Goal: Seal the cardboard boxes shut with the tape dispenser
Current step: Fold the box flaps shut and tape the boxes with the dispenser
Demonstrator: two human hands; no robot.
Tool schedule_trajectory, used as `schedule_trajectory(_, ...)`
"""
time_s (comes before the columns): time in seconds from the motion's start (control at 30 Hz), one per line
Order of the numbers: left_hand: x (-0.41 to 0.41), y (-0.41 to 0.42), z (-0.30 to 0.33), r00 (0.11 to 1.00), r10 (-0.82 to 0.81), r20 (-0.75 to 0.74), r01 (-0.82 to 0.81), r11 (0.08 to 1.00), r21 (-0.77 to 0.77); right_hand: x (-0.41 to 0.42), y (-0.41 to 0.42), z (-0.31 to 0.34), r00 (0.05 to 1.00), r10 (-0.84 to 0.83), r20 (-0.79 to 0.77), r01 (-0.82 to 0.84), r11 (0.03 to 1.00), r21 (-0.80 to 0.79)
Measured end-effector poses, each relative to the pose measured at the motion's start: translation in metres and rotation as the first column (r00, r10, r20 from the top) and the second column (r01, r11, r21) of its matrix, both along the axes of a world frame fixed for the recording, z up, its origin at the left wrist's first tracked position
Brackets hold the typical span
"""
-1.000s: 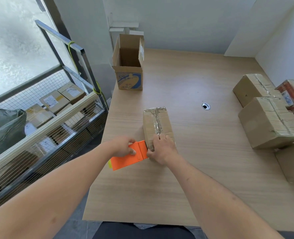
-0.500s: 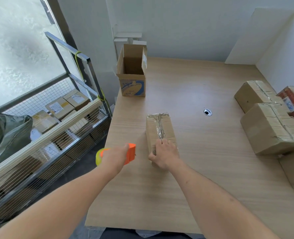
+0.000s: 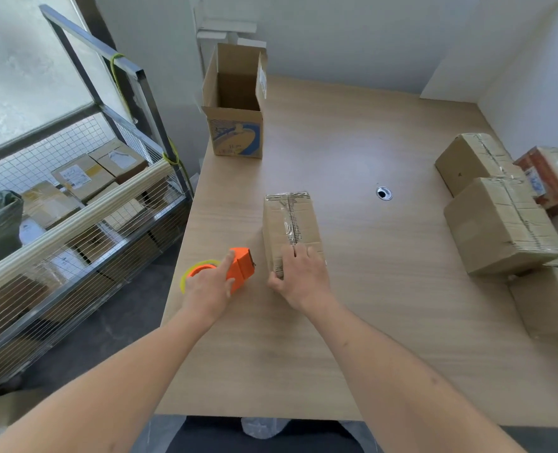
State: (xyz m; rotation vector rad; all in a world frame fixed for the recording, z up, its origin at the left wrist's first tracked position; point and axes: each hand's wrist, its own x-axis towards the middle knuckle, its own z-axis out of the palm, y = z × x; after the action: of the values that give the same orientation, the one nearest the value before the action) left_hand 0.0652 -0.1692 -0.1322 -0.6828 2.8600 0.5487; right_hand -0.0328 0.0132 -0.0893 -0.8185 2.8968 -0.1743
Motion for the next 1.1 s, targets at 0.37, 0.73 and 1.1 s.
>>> schedule_trajectory(0.37, -0.002, 0.034, -0.016, 0.997, 0.046, 0.058, -0.04, 0.995, -0.095, 0.0, 0.039, -0.018, 0.988, 0.13, 0.077, -0.084, 0.895, -0.437)
schedule_trajectory(0.73, -0.05, 0.049, 0.033, 0.785, -0.473, -0.4, 0.497, 0.866, -0.05, -0.025, 0.083, -0.008, 0.995, 0.081, 0.054, -0.04, 0.85, -0.526)
schedule_trajectory(1.1, -0.051, 0.05, 0.02, 0.743, -0.508, -0.436, 0.517, 0.849, -0.107, -0.034, 0.102, -0.019, 0.995, -0.057, 0.087, 0.101, 0.746, -0.659)
